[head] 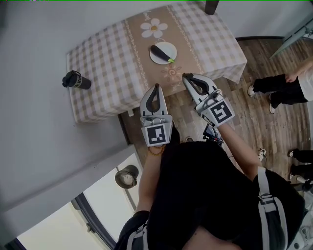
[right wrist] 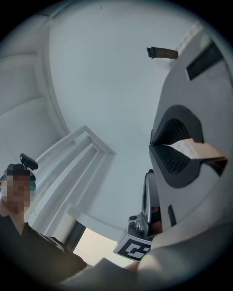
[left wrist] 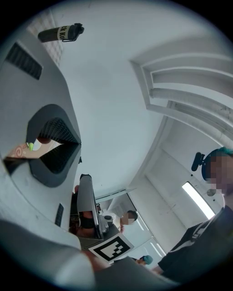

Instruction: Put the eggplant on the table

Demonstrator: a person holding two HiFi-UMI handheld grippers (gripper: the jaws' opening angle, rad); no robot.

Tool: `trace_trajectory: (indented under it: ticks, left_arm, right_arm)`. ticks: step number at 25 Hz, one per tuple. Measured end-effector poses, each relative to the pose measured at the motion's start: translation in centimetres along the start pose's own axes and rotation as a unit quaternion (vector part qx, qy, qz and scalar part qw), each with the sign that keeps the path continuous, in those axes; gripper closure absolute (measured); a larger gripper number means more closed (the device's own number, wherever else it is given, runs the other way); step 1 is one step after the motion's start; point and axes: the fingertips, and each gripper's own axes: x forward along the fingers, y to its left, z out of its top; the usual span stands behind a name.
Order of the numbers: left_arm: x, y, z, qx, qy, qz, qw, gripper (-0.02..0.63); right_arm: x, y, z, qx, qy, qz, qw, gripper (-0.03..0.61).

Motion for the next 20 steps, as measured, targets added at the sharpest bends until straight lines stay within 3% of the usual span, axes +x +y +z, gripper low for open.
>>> trace_trajectory:
  ticks: [20]
  left_arm:
    - [-0.8,-0.1,-1.1,-0.003,0.012,0.0,0.9999,0.62]
  right_arm:
    - [-0.5,0.2,-1.6,0.003,0.02,-0.002,1.0,0.577]
